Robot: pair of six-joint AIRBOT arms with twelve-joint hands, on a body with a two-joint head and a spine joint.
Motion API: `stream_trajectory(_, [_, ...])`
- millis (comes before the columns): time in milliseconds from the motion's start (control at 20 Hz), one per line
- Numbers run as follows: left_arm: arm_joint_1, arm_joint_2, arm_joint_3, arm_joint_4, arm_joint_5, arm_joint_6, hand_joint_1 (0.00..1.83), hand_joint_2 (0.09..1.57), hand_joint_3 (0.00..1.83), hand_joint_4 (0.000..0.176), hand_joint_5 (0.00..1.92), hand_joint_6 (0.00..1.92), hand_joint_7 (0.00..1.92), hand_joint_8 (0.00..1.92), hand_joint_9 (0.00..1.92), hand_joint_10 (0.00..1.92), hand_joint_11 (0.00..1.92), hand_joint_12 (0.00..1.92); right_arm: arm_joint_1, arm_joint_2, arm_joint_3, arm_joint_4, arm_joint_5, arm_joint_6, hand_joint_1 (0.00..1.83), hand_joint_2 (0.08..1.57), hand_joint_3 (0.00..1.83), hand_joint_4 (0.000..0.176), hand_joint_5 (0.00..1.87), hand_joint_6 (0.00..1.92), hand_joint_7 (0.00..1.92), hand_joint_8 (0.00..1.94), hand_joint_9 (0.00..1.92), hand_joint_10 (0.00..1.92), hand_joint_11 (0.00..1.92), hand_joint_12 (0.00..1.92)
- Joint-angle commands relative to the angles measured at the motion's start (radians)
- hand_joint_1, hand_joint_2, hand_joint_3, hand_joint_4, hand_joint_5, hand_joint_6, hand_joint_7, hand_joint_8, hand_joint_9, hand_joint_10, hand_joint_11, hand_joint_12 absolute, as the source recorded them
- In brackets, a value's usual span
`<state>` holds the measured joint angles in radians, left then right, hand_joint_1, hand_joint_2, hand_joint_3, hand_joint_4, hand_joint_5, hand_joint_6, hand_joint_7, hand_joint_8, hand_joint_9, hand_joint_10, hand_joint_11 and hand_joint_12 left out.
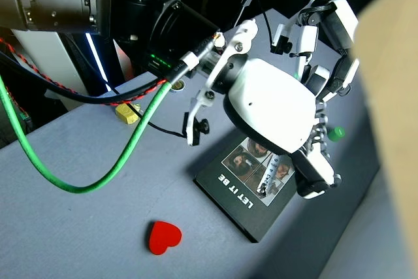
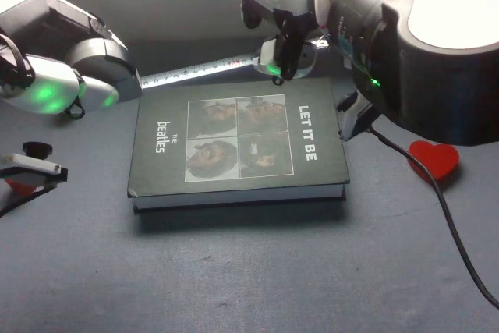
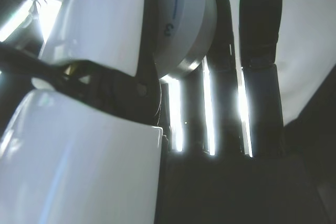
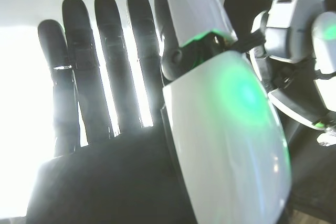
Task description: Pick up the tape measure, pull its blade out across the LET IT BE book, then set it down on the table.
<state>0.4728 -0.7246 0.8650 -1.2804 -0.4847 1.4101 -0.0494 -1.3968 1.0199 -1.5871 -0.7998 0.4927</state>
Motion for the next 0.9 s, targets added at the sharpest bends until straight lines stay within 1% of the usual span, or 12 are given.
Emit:
stream_trajectory(0, [-0.009,0.007,0.0,0.033,-0.059,-0.014,1.49,1.11,0.0,0.0,1.01,0.58,0.88,1.08,0.91,1.21,0.89,1.5,0.001,0.002,0.007,-0.077,-0.007,-0.007,1.0,1.12,0.0,0.0,0.83,0.02,0.8,0.01,0.77,0.04,0.33,1.07])
stream_trajectory(150, [-0.009,0.007,0.0,0.031,-0.059,-0.014,1.49,1.11,0.0,0.0,1.0,0.58,0.89,1.08,0.91,1.21,0.89,1.5,-0.009,-0.002,0.025,-0.077,0.013,-0.007,1.0,1.12,0.0,0.0,0.83,0.02,0.81,0.01,0.77,0.04,0.33,1.06])
stream_trajectory(200, [-0.008,0.007,-0.001,0.03,-0.059,-0.014,1.4,1.12,0.0,0.0,0.97,0.69,0.89,1.13,0.92,1.3,0.92,1.23,-0.012,-0.002,0.035,-0.078,0.028,-0.003,1.0,1.12,0.0,0.0,0.82,0.01,0.81,0.01,0.77,0.04,0.34,1.07])
stream_trajectory(250, [-0.007,0.007,-0.001,0.027,-0.059,-0.014,1.38,1.13,0.0,0.0,0.96,0.72,0.88,1.14,0.92,1.32,0.95,1.14,-0.013,-0.002,0.041,-0.078,0.032,-0.002,1.0,1.12,0.0,0.0,0.82,0.01,0.81,0.01,0.77,0.04,0.34,1.07])
stream_trajectory(350, [-0.006,0.007,-0.003,0.027,-0.059,-0.014,1.38,1.13,0.0,0.0,0.96,0.73,0.89,1.15,0.92,1.33,0.96,1.12,-0.009,-0.003,0.059,-0.07,0.047,-0.002,1.0,1.12,0.0,0.0,0.82,0.01,0.81,0.01,0.77,0.04,0.34,1.07])
stream_trajectory(450, [-0.004,0.007,-0.003,0.04,-0.053,-0.014,1.38,1.13,0.0,0.0,0.96,0.73,0.89,1.15,0.92,1.33,0.96,1.11,-0.001,-0.004,0.069,-0.036,0.062,-0.018,1.01,1.12,0.0,0.0,0.82,0.01,0.81,0.01,0.77,0.04,0.34,1.07])
stream_trajectory(700, [0.001,0.007,-0.002,0.044,-0.049,-0.014,1.37,1.13,0.0,0.0,0.97,0.72,0.87,1.16,0.92,1.33,0.96,1.1,0.0,-0.004,0.072,-0.027,0.067,-0.026,1.01,1.12,0.0,0.0,0.82,0.01,0.82,0.01,0.79,0.04,0.34,1.07])
stream_trajectory(750, [0.001,0.007,-0.002,0.044,-0.049,-0.014,1.47,1.11,0.0,0.0,1.0,0.61,0.86,1.12,0.91,1.24,0.91,1.41,0.0,-0.004,0.072,-0.027,0.066,-0.026,1.01,1.12,0.0,0.0,0.83,0.01,0.82,0.01,0.79,0.04,0.34,1.07])
stream_trajectory(800, [0.001,0.007,-0.002,0.044,-0.049,-0.014,1.49,1.11,0.0,0.0,1.01,0.59,0.86,1.12,0.91,1.22,0.9,1.48,0.0,-0.004,0.072,-0.027,0.065,-0.027,1.01,1.12,0.0,0.0,0.83,0.01,0.82,0.01,0.79,0.04,0.34,1.07])
stream_trajectory(850, [0.001,0.007,-0.002,0.044,-0.049,-0.014,1.49,1.11,0.0,0.0,1.01,0.58,0.86,1.12,0.91,1.22,0.89,1.49,0.001,-0.004,0.072,-0.027,0.063,-0.027,1.01,1.12,0.0,0.0,0.83,0.01,0.82,0.01,0.79,0.04,0.34,1.07])
